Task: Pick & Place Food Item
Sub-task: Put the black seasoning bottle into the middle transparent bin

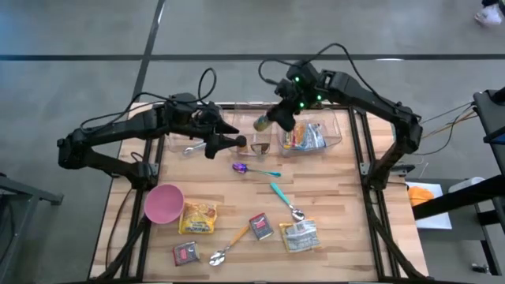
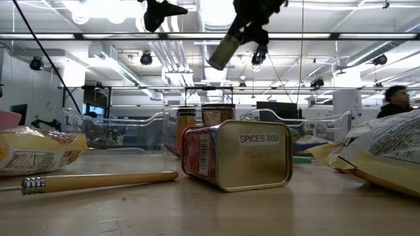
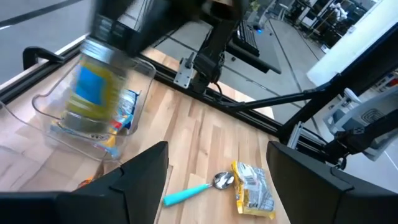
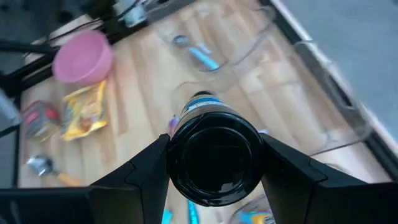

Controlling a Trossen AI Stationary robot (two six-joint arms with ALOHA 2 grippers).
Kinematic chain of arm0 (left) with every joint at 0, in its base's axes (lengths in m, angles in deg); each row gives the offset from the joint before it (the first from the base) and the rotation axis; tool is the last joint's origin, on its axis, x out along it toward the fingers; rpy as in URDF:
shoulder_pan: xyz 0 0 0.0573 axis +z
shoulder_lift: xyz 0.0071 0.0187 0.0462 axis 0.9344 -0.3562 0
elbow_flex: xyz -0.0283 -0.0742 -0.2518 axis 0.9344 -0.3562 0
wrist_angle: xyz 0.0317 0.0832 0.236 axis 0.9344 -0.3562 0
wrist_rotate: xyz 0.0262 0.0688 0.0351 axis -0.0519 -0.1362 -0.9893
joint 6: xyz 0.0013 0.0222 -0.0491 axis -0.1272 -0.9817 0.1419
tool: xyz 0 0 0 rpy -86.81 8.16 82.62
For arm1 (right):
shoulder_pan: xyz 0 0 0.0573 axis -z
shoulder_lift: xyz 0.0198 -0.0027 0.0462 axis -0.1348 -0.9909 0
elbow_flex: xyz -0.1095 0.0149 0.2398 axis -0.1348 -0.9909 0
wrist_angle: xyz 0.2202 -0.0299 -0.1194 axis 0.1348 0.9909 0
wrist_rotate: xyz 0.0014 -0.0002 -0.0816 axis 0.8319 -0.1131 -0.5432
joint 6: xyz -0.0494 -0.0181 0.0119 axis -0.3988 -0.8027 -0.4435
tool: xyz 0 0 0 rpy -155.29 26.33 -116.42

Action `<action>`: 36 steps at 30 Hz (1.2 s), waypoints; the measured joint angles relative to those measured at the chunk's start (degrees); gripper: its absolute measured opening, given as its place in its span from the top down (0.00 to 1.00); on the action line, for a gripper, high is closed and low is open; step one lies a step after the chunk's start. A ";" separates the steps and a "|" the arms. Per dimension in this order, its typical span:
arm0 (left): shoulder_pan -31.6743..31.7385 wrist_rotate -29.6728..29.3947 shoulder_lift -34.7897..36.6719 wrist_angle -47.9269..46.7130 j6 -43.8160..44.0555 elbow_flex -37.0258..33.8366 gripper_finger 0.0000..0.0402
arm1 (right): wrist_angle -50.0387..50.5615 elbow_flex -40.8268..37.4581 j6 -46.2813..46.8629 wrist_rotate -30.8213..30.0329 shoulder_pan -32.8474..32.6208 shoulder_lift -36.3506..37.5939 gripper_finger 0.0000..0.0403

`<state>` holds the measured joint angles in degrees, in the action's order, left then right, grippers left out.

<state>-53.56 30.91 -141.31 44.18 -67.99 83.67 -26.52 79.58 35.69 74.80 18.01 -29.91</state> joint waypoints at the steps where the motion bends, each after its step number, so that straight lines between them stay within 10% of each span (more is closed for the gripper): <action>1: 0.00 0.00 0.00 0.00 0.09 0.00 0.30 | 0.17 0.01 -0.15 0.00 1.07 -0.33 0.51; 7: 0.00 0.00 0.00 0.02 0.15 0.00 0.30 | 4.87 4.97 -3.31 -0.22 4.04 -7.06 0.51; 16: 0.00 0.01 0.01 -1.46 0.75 0.00 0.30 | 23.13 32.23 -8.99 -4.31 4.81 -26.97 0.51; 36: -0.11 -0.04 0.09 -2.97 0.62 -0.02 0.30 | 15.16 21.34 -15.51 -9.99 2.83 -28.82 0.51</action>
<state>-53.67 30.87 -141.22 41.21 -67.37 83.64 -11.36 100.92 20.18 64.81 20.84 -58.73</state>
